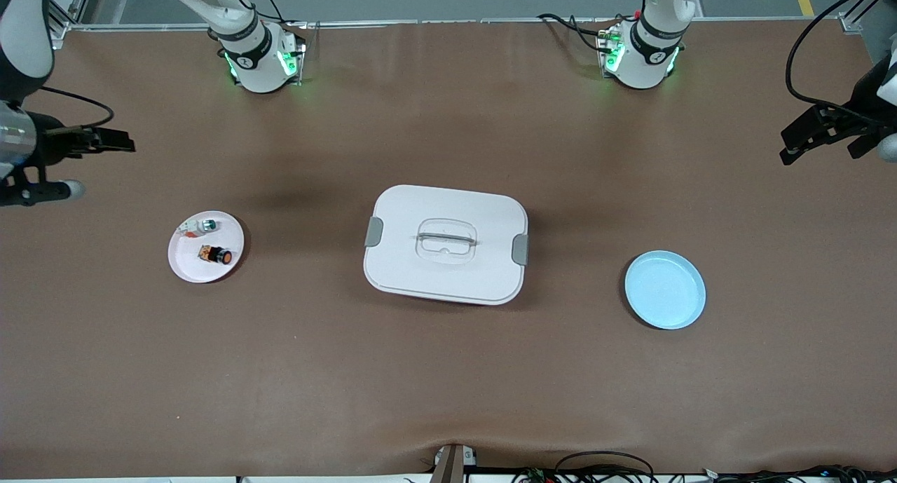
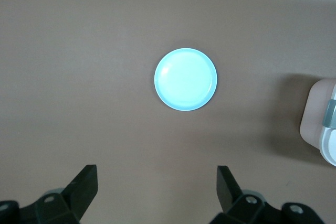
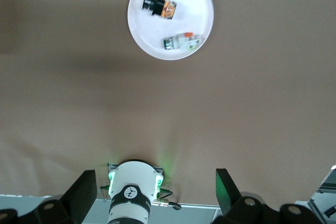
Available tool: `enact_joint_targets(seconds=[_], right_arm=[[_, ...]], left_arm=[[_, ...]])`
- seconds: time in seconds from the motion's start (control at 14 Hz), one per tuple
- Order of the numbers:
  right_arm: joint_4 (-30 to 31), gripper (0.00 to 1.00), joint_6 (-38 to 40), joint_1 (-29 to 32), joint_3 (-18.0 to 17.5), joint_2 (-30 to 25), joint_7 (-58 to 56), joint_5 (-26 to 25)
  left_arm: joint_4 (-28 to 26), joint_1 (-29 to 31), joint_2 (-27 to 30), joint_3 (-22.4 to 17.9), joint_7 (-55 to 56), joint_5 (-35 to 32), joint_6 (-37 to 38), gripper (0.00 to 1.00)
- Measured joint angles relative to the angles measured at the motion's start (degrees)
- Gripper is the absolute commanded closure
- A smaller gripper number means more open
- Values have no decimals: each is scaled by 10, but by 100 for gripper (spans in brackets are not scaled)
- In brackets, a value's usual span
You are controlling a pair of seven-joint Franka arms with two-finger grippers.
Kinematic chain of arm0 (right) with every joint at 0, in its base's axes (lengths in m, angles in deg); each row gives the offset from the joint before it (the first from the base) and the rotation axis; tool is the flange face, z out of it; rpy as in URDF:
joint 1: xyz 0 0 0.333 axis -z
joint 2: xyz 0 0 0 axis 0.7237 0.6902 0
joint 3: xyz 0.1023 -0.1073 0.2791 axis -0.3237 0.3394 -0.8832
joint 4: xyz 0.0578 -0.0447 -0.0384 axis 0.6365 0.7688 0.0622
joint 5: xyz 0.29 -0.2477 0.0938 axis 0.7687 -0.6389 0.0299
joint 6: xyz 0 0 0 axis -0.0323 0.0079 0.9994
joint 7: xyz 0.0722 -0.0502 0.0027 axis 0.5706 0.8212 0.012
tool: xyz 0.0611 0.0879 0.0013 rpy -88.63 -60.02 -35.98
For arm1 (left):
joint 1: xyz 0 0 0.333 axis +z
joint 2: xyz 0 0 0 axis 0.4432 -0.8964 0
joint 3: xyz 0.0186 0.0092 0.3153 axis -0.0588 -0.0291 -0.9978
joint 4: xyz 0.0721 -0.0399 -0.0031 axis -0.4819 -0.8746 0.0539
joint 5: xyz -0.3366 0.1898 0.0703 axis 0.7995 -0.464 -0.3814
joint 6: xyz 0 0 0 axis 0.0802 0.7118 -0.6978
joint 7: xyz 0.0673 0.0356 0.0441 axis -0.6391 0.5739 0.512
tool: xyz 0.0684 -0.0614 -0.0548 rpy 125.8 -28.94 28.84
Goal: Transfer orange switch to right arm and place
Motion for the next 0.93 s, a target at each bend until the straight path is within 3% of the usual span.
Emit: enact_joint_targets(seconds=[0.29, 0.5, 0.93], right_arm=[[-66, 0, 43, 1, 5, -1, 2, -4], [-68, 0, 83, 7, 7, 3, 16, -3], [-68, 0, 83, 7, 6, 10, 30, 15]], left_arm=[[0, 0, 0, 0, 0, 0, 0, 0], [-1, 0, 0, 0, 0, 0, 0, 0], [-1, 0, 0, 0, 0, 0, 0, 0]])
